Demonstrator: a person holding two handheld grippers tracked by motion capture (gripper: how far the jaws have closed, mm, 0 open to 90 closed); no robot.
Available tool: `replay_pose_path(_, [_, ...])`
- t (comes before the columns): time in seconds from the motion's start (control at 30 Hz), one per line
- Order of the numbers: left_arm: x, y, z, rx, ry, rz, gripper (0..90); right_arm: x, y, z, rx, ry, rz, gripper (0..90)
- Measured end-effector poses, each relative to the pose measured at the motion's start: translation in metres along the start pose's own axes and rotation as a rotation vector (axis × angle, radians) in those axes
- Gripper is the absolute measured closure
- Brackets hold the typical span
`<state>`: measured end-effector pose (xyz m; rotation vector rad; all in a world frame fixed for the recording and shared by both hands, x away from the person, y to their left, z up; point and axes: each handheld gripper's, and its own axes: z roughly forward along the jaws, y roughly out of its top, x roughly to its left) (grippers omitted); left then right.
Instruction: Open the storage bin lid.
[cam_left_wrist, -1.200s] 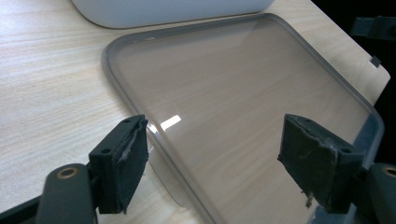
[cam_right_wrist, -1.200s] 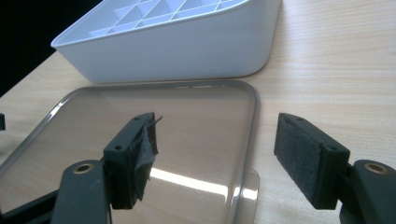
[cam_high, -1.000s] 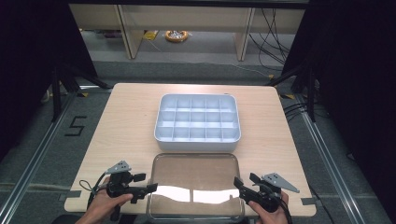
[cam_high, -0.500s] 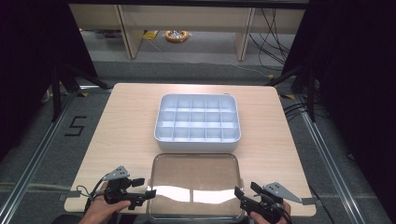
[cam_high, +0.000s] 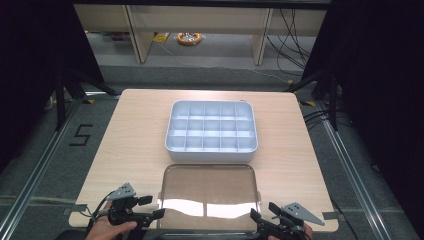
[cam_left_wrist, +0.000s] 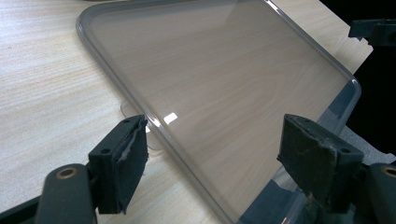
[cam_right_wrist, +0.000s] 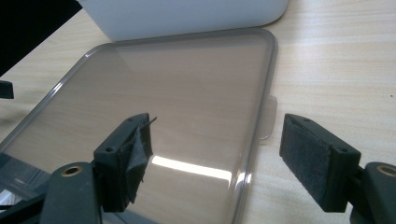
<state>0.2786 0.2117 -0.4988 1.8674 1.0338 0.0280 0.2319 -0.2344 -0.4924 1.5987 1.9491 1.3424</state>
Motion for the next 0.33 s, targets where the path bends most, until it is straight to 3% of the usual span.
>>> replay_pose_path(0.17, [-0.0001, -0.0007, -0.0008, 0.002, 0.008, -0.007, 23.4, -0.0006, -0.0018, -0.0002, 0.002, 0.005, -0.004, 25.9])
replay_pose_path(0.23, [0.0, -0.0011, -0.0006, -0.002, 0.008, -0.01, 23.5, 0.0027, -0.0018, -0.001, 0.008, 0.016, 0.041, 26.0])
replay_pose_path(0.27, [-0.0001, -0.0013, -0.0007, -0.001, 0.009, -0.012, 23.5, 0.0, -0.0017, 0.0001, 0.004, 0.006, 0.004, 26.0])
replay_pose_path(0.33, [-0.0003, -0.0015, -0.0011, 0.006, 0.01, -0.016, 23.5, -0.0006, -0.0017, 0.0001, 0.015, 0.006, 0.004, 26.0])
